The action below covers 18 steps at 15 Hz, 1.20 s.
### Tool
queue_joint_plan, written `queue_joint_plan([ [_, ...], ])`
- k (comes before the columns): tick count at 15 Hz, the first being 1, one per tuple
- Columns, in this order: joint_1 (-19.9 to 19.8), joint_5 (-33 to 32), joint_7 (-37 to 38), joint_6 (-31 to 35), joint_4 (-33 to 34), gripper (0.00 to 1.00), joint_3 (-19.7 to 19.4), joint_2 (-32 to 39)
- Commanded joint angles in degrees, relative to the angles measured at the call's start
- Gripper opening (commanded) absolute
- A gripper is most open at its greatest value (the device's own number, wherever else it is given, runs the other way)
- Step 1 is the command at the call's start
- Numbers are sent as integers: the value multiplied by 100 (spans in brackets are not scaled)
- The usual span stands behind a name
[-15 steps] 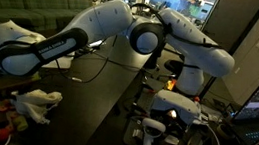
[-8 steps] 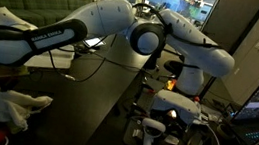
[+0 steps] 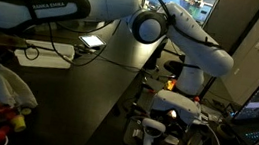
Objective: Use the towel to sweep the things on the table to the left and then put the towel in the white bin
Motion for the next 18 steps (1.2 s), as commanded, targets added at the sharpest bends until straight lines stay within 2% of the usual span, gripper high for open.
queue_joint_plan([
  [1, -380, 115, -390, -156, -903, 9, 116, -884],
  [4, -704, 222, -694, -470, -1619, 9, 226, -1517],
  [10, -1109, 253, -704, -854, -2881, 8, 144, -2567],
  [12, -1256, 258, -728, -880, -3039, 8, 122, -2691],
  [14, -1301, 389, -852, -1014, -3010, 8, -58, -2715],
  [18, -1561, 406, -1199, -1241, -2598, 8, -268, -2445],
])
